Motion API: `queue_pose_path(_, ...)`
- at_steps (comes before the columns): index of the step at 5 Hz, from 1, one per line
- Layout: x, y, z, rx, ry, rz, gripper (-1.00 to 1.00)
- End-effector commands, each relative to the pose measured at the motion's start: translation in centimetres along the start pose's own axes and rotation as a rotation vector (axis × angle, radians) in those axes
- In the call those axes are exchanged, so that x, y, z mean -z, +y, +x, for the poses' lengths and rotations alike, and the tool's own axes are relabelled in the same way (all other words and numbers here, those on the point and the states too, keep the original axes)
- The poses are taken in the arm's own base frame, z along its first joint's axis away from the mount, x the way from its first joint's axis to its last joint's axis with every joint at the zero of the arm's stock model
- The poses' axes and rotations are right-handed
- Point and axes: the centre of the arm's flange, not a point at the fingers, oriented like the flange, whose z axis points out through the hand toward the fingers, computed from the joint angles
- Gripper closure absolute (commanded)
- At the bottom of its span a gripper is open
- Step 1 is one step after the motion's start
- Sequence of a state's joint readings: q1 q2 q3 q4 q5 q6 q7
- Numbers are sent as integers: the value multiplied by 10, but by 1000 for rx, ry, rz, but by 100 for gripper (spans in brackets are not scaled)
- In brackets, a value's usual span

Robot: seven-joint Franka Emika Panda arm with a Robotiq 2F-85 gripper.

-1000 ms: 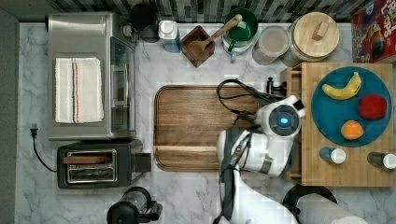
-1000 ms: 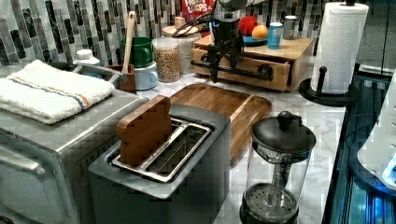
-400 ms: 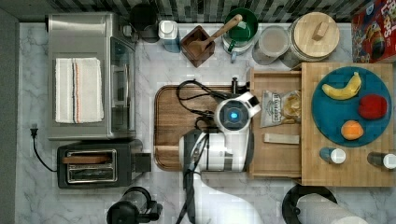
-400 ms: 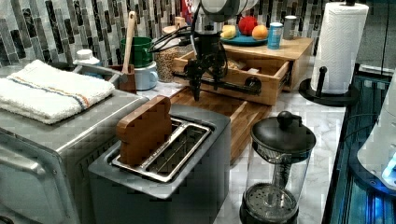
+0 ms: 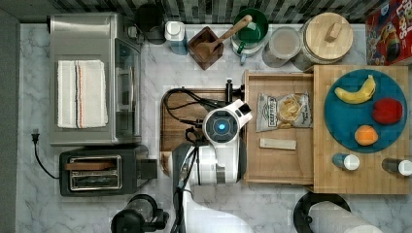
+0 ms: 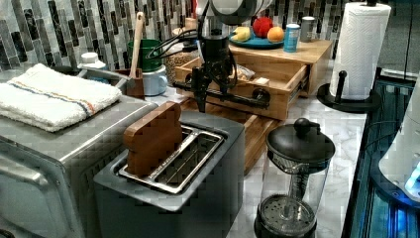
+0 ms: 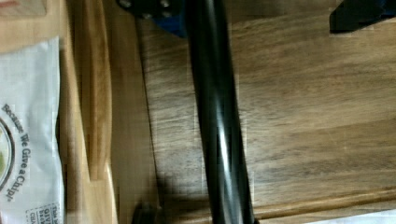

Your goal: Open the drawer.

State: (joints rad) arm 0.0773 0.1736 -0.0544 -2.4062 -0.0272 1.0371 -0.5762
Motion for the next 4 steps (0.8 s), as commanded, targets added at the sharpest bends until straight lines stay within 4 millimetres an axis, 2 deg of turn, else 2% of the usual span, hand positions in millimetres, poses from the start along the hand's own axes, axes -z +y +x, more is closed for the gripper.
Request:
queue_pose_path(1,8,-95,-12,19,69,39,-100)
queue_pose_path(4,8,-95,-12,19,69,39,-100)
